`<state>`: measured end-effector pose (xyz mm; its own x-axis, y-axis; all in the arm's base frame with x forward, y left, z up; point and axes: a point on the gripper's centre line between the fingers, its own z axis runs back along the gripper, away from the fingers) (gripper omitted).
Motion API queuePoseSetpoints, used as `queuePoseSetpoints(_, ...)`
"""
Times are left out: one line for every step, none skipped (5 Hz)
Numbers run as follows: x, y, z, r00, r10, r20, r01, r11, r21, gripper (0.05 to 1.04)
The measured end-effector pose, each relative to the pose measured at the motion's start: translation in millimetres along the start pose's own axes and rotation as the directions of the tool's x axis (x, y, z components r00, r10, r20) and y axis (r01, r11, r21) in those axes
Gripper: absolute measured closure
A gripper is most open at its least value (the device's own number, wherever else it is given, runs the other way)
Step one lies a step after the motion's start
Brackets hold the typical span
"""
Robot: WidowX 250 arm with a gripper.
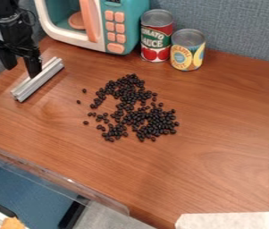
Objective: Sweep into pile
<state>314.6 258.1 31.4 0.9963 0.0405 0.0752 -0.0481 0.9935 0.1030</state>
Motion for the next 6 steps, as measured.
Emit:
queuePoseSetpoints(-4.8,-5.0,-17.1,0.999,0.0,-0.036,-0.001,1.0,-0.031,0.083)
queuePoseSetpoints(-2.6,-8.5,-19.5,0.999,0.006,-0.039,-0.008,0.998,-0.059,0.083)
queuePoseSetpoints(2.1,-6.4,-20.4,0.999,-0.003,-0.035,0.001,0.998,-0.06,0.083)
queuePoseSetpoints(5.7,-4.5,-22.3,0.999,-0.009,-0.034,0.008,0.999,-0.053,0.083)
queuePoseSetpoints(9.6,-10.5,-27.5,0.998,-0.036,-0.042,0.033,0.997,-0.063,0.083)
queuePoseSetpoints(13.5,-13.5,-27.1,0.998,-0.052,-0.038,0.05,0.997,-0.054,0.1)
